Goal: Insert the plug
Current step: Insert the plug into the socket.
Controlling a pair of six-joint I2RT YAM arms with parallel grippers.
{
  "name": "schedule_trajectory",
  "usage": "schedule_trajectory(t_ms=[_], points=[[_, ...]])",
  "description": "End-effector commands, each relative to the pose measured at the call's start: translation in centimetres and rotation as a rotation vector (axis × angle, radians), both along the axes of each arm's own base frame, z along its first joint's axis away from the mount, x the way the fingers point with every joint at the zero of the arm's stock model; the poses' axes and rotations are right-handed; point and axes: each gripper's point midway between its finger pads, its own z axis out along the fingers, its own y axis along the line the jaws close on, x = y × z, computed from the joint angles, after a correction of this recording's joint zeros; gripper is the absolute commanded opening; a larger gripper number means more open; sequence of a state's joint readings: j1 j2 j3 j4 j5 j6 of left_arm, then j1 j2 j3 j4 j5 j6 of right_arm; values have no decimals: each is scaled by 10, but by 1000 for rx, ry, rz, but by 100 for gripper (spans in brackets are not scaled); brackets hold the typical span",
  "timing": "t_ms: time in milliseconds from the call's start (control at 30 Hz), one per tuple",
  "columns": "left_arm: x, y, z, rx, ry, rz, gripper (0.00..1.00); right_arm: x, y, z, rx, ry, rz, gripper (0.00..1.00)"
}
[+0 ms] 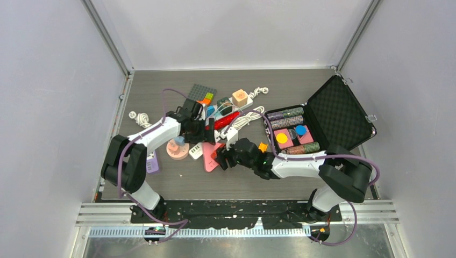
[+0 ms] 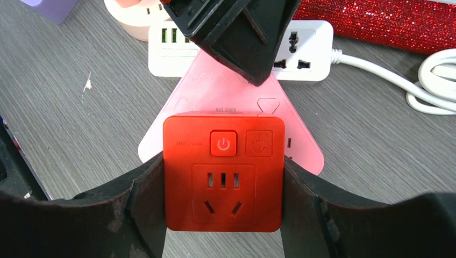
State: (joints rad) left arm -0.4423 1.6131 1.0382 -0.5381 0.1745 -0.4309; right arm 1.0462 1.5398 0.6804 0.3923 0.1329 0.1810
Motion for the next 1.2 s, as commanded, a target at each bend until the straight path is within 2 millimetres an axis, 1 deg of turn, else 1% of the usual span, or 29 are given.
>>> schedule_trajectory(t_ms=[0,33,67,100,133,167,200,233,267,300,333,367,400,433,500,633,767,867,933,1000,1033,1067,1133,1167], points=[[-19,10,-20,36,87,14,80,-24,-33,-50,-201,109,25,6],[-19,10,-19,34,85,13,81,-25,-33,-46,-219,127,21,6],[-18,9,-17,31,79,13,81,-23,-30,-42,-216,142,8,8],[-18,9,-16,28,75,11,82,-21,-27,-34,-240,159,2,21],[-17,9,-14,27,69,12,83,-19,-27,-31,-256,169,-8,36],[-15,8,-12,24,65,11,83,-15,-24,-21,-268,180,-13,43],[-14,8,-10,21,59,10,83,-13,-21,-16,-265,188,-12,56],[-12,7,-9,19,54,11,84,-7,-18,-7,-256,196,-19,61],[-11,7,-8,16,53,12,84,-9,-18,-7,-268,223,-8,68],[-9,6,-6,13,49,11,84,-4,-12,3,-244,235,0,71],[-8,5,-5,11,50,10,84,-4,-13,2,-260,258,5,75],[-7,5,-3,10,45,9,84,2,-9,11,-241,257,9,76],[-6,5,-2,9,42,9,84,0,-8,10,-243,278,26,79],[-5,5,-1,10,41,8,84,1,-4,17,-227,284,47,80],[-3,6,0,9,37,9,84,2,-3,19,-235,307,64,83],[-1,6,2,4,34,6,84,-1,-2,16,-249,353,103,90],[0,7,3,0,34,10,84,-6,-1,9,-280,384,140,90],[2,9,4,-3,32,14,84,-8,0,8,-288,390,156,90],[3,9,6,-12,31,17,84,-8,0,5,-294,387,152,88],[5,9,7,-19,33,21,84,-7,1,3,-294,379,148,80],[5,10,7,-22,33,23,84,-5,3,3,-284,372,143,71],[6,10,7,-24,33,26,84,-5,1,-1,-290,366,134,65],[6,9,9,-40,33,28,84,-3,1,-3,-282,331,120,41],[7,9,10,-49,31,29,84,-5,2,-4,-274,312,122,37]])
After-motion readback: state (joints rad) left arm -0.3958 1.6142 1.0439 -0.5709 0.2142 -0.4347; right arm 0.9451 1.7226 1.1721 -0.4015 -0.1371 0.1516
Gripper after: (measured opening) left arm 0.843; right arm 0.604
